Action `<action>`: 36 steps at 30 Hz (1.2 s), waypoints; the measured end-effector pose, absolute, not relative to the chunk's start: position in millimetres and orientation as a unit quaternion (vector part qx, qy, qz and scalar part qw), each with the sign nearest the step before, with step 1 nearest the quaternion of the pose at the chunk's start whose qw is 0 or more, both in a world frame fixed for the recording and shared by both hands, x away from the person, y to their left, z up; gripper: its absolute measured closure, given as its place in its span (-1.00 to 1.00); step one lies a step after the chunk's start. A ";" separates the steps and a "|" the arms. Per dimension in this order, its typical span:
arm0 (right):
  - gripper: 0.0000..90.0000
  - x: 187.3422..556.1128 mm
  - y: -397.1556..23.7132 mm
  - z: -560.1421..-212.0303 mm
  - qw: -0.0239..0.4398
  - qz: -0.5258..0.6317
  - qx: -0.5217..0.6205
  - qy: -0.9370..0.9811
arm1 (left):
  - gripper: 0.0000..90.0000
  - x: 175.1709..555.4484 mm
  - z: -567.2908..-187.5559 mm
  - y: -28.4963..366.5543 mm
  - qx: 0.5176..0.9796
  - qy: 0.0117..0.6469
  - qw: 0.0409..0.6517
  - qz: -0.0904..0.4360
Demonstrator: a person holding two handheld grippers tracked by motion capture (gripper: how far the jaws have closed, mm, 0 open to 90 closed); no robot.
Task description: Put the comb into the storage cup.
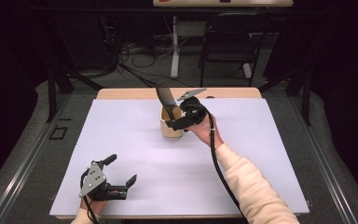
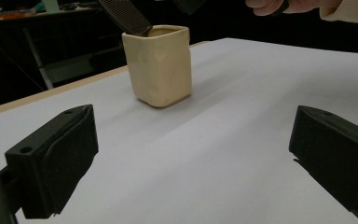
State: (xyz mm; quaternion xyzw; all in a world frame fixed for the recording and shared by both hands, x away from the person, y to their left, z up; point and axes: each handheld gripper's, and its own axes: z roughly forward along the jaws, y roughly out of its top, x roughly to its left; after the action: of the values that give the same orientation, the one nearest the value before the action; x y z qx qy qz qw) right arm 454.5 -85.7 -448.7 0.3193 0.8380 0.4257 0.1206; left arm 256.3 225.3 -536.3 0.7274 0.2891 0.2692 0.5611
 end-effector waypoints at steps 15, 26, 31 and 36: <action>-1.00 434.2 -99.5 -441.9 0.103 0.419 0.300 0.851 | -0.98 256.8 -536.1 224.5 0.727 0.287 0.564 0.268; -1.00 416.1 -114.2 -443.1 0.107 0.413 0.288 0.857 | -0.98 257.3 -536.0 224.2 0.728 0.285 0.563 0.268; -1.00 410.1 -120.2 -442.9 0.107 0.417 0.283 0.857 | -0.98 257.5 -536.1 224.3 0.728 0.286 0.563 0.268; -1.00 399.3 -131.2 -440.7 0.112 0.420 0.277 0.857 | -0.98 257.1 -536.0 223.9 0.728 0.286 0.562 0.268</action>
State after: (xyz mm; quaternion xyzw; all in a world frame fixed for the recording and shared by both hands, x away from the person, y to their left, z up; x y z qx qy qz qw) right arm 399.3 -131.2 -440.7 0.2775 0.8568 0.4199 0.1122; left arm 257.1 223.9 -536.0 0.7281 0.2863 0.2679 0.5622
